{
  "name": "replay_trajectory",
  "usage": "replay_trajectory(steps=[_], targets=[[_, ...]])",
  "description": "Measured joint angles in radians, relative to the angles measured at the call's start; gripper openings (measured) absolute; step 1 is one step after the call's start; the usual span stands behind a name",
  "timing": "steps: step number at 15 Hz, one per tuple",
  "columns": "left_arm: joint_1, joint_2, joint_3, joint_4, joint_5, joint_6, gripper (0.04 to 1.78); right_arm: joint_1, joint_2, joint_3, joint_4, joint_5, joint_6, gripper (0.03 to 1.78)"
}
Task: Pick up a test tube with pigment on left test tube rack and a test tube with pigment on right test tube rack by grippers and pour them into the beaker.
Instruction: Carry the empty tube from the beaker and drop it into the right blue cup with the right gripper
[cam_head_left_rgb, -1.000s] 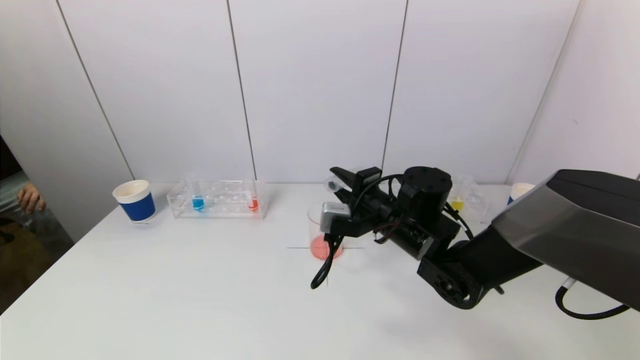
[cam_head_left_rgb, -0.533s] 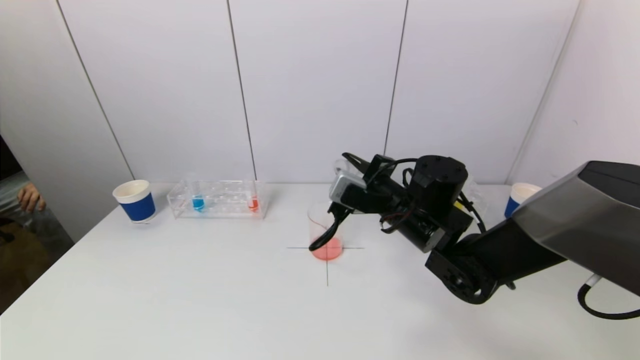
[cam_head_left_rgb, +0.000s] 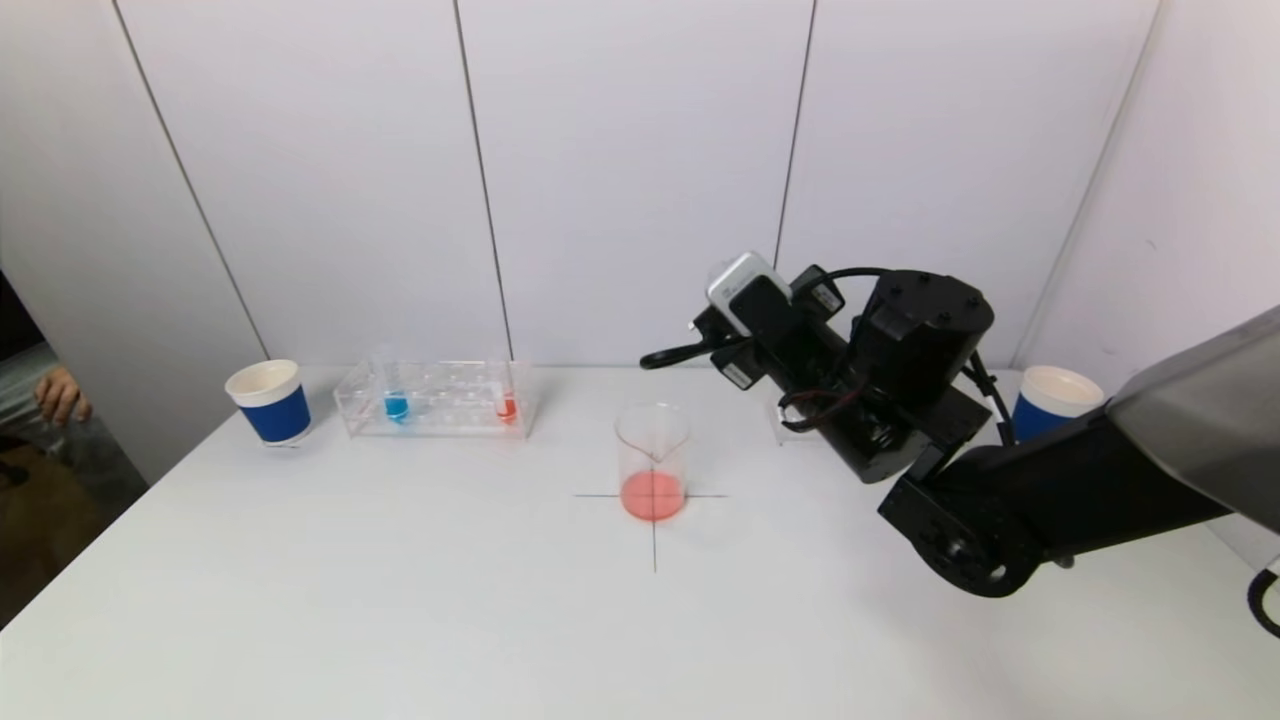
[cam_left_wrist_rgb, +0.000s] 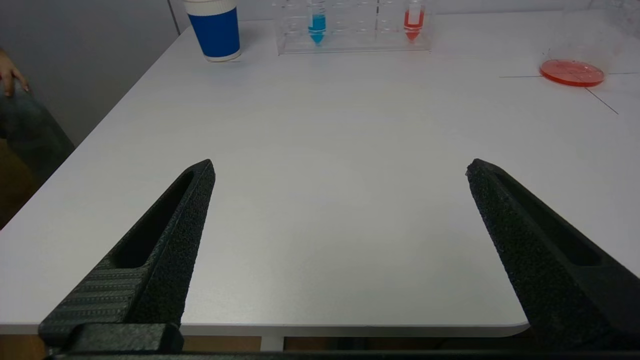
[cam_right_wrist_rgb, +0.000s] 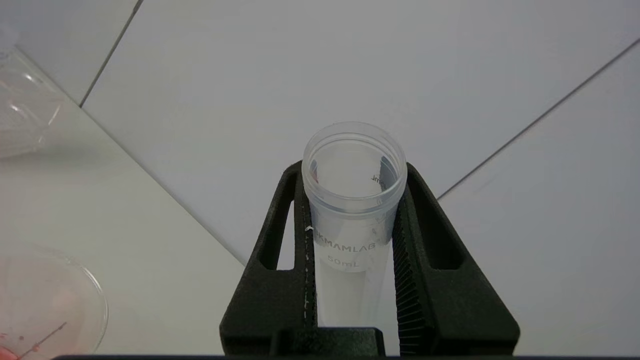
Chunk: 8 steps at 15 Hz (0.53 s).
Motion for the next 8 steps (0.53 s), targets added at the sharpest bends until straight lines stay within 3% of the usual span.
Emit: replay_trajectory(steps=[4, 8], targets=[[0.000, 0.000, -0.001, 0.000, 0.000, 0.000, 1.76, -0.003, -0.043, 0.000, 0.020, -0.078, 0.121, 0.49], [0.000, 0.000, -0.001, 0.000, 0.000, 0.000, 1.76, -0.001, -0.123, -0.006, 0.168, -0.151, 0.255, 0.49]])
